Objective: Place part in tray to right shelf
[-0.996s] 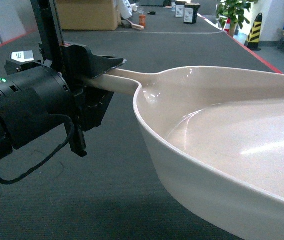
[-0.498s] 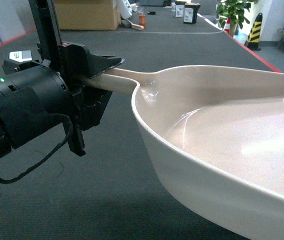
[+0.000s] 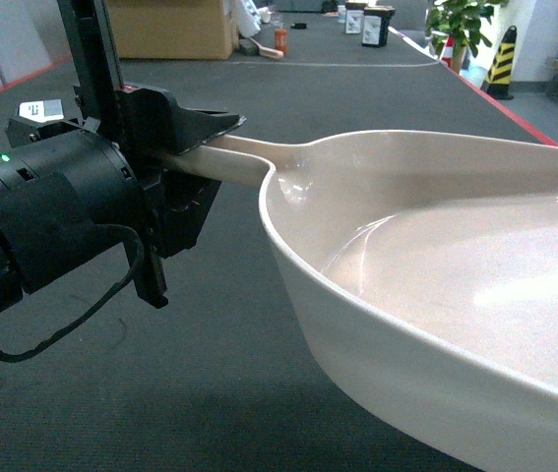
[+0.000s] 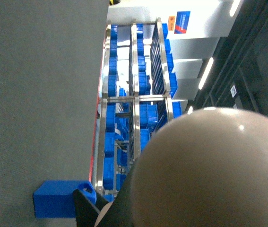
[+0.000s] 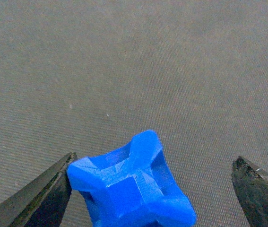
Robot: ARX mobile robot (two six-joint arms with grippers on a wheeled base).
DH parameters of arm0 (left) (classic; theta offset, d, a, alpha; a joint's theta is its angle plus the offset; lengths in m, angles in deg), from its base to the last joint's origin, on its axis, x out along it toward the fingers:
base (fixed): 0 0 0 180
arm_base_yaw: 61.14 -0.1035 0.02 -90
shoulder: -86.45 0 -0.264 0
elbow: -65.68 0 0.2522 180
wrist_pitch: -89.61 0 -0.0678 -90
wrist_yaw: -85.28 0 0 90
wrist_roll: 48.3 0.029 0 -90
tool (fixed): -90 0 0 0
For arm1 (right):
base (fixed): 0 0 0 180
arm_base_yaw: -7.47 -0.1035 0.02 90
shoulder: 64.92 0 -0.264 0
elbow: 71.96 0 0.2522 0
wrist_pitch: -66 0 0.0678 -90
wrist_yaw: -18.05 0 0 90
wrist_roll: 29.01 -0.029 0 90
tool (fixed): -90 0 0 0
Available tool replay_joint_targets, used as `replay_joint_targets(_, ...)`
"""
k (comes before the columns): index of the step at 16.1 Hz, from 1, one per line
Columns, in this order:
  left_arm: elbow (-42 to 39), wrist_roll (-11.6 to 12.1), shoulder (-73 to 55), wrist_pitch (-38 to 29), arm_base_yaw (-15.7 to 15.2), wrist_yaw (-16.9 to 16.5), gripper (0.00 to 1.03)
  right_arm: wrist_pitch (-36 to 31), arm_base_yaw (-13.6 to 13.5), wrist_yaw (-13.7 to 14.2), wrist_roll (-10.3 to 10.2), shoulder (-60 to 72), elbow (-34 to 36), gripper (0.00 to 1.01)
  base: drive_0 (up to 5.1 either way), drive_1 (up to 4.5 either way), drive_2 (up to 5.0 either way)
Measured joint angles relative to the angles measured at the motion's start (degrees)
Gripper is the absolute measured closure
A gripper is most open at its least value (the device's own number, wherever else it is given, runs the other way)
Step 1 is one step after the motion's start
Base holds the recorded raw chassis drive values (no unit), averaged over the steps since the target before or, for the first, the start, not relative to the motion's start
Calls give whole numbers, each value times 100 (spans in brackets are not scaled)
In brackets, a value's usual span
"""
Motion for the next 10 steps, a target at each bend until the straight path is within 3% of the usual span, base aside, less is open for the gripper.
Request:
replay_joint_targets(2, 0, -4, 0, -2, -2, 0, 89, 44, 0, -9, 2, 120, 11, 10, 0, 0, 0)
replay_joint_targets(7, 0, -15, 0, -2, 0, -13, 89, -103, -11, 46, 26, -175, 387, 55, 0, 0, 0)
replay_joint_targets(8, 0, -426, 2, -138, 24, -155, 89, 446, 13, 940, 562, -1941, 857, 55, 0, 0, 0)
replay_joint_targets(9, 24, -1047, 70, -175, -17, -44, 89, 809, -883, 1971, 1165, -3670, 564, 56, 0, 0, 0)
replay_joint_targets(10, 24, -1279, 90, -173, -105, -33, 89, 691, -1449, 2503, 1226, -3814, 527, 56, 0, 0, 0)
